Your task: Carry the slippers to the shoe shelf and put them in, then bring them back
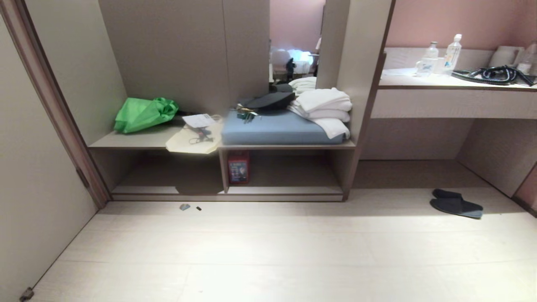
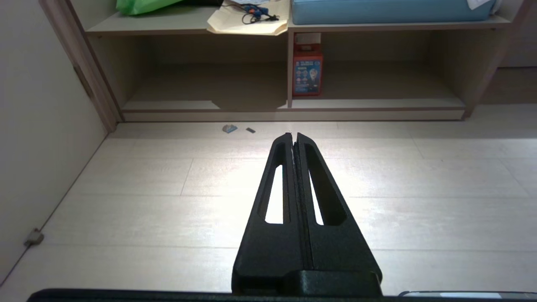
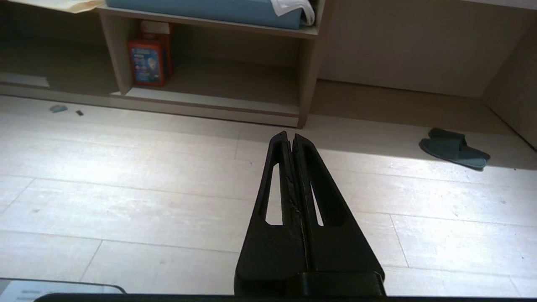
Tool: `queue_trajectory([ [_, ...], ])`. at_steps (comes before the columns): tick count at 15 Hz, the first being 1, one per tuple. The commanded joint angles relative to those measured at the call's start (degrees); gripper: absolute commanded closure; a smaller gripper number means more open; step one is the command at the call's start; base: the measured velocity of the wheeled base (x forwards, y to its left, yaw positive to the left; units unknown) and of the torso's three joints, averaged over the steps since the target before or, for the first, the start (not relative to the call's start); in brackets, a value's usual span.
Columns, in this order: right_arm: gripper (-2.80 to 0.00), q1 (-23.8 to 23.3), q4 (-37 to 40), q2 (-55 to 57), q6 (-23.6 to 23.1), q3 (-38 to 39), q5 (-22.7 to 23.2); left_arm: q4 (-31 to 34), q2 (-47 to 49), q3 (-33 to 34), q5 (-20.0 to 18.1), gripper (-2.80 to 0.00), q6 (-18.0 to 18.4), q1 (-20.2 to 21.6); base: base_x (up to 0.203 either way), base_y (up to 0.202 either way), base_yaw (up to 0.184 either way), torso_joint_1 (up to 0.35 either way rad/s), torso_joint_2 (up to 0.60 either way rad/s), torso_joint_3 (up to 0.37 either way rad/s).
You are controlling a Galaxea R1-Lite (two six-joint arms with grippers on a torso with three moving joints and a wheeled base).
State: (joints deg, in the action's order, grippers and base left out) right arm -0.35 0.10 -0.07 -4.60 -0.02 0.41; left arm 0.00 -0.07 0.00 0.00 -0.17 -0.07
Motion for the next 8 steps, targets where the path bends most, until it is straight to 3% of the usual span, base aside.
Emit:
queue_trajectory([
  [1, 0.00, 0.0, 0.0, 0.1, 0.0, 0.0, 0.0, 0.0, 0.0, 0.0, 0.0, 0.00, 0.0, 0.0, -0.197, 0.000, 0.004, -0.001, 0.01, 0.002],
  [8, 0.00, 0.0, 0.0, 0.1, 0.0, 0.0, 0.0, 0.0, 0.0, 0.0, 0.0, 0.00, 0.0, 0.0, -0.198, 0.000, 0.000, 0.002, 0.00, 0.002],
])
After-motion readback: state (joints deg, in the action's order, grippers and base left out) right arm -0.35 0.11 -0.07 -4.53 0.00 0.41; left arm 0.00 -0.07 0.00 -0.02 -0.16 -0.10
